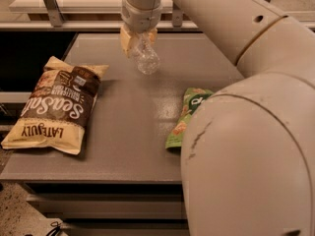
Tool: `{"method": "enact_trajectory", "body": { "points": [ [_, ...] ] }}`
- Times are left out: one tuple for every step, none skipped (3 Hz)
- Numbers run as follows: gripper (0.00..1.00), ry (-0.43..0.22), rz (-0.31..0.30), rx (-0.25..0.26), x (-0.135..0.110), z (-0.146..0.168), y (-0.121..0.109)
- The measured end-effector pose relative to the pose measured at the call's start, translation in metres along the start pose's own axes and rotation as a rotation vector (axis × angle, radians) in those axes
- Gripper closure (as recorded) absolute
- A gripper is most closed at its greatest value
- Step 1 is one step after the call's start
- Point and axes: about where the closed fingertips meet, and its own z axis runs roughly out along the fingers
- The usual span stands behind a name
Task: Pick water bottle
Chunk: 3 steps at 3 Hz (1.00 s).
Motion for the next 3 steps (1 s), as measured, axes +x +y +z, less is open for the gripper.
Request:
{"method": "enact_trajectory", "body": {
  "points": [
    [1.00,-0.005,-0.024,-0.001,-0.0035,-0.0071,-0.0007],
    [1.00,-0.007,-0.037,-0.007,-0.0041,-0.0110,-0.0017],
    [1.00,-0.005,-0.048,-0.015,-0.0044,-0.0134,-0.0016]
  ]
}}
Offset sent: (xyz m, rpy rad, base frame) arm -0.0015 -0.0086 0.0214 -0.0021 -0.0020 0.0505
